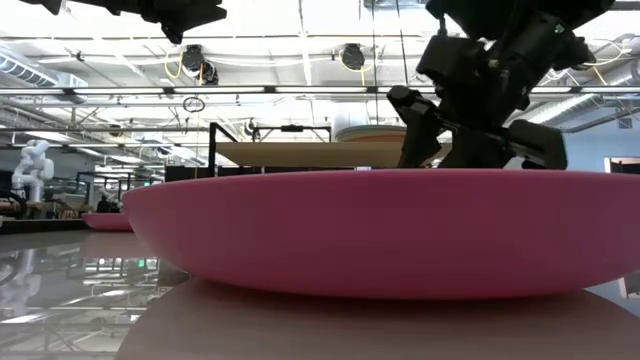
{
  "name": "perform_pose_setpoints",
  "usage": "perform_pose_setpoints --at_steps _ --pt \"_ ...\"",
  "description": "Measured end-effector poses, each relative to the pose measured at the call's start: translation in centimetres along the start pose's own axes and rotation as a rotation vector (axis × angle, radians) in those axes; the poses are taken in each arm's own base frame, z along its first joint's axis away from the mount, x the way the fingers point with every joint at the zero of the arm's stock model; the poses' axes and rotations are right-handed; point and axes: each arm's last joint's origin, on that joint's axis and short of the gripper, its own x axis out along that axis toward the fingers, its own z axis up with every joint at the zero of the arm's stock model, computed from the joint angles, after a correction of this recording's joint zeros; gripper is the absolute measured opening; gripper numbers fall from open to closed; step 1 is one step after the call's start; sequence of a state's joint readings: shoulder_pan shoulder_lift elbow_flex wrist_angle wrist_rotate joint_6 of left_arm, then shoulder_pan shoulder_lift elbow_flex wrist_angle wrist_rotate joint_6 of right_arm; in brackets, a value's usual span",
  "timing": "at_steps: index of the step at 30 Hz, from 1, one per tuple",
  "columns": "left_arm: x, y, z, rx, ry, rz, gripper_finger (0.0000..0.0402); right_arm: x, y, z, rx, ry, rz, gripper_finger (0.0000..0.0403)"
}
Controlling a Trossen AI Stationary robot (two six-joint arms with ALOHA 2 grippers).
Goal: Place and stack plates onto a shelf
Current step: Stack the top light brown plate on top of the green plate on the shelf
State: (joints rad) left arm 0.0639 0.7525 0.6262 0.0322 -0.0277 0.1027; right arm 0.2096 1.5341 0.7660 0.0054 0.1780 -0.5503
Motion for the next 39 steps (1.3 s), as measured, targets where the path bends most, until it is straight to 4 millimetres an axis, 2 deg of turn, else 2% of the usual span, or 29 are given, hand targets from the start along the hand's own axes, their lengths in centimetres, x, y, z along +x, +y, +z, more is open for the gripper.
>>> perform_pose_setpoints --at_steps 4,12,14,17,22,33,36,39 --pt "0.0 0.0 0.0 0.001 0.000 0.000 0.0168 0.6 -0.2 -0.6 0.012 0.021 0.018 0.0160" --pt "0.0 0.0 0.0 0.004 0.001 0.000 0.0168 3.0 0.6 -1.5 -0.005 0.081 0.043 0.0158" --pt "0.0 0.0 0.0 0.004 0.001 0.000 0.0168 3.1 0.6 -1.5 -0.017 0.087 0.034 0.0145" --pt "0.0 0.0 0.0 0.004 0.004 0.000 0.0168 2.8 0.4 -1.4 -0.041 0.080 0.026 0.0102" --pt "0.0 0.0 -0.1 0.005 0.005 -0.001 0.0168 1.5 -0.2 -0.6 -0.076 0.022 -0.009 0.0012" --pt "0.0 0.0 -0.1 -0.001 0.006 -0.001 0.0168 -3.5 -0.8 2.2 -0.054 -0.201 -0.072 0.0002" --pt "0.0 0.0 -0.1 -0.001 0.006 -0.001 0.0168 -5.3 -1.3 3.1 -0.004 -0.304 -0.109 0.0002" --pt "0.0 0.0 -0.1 -0.001 0.006 -0.001 0.0168 -7.8 -2.7 3.9 0.094 -0.516 -0.083 0.0001"
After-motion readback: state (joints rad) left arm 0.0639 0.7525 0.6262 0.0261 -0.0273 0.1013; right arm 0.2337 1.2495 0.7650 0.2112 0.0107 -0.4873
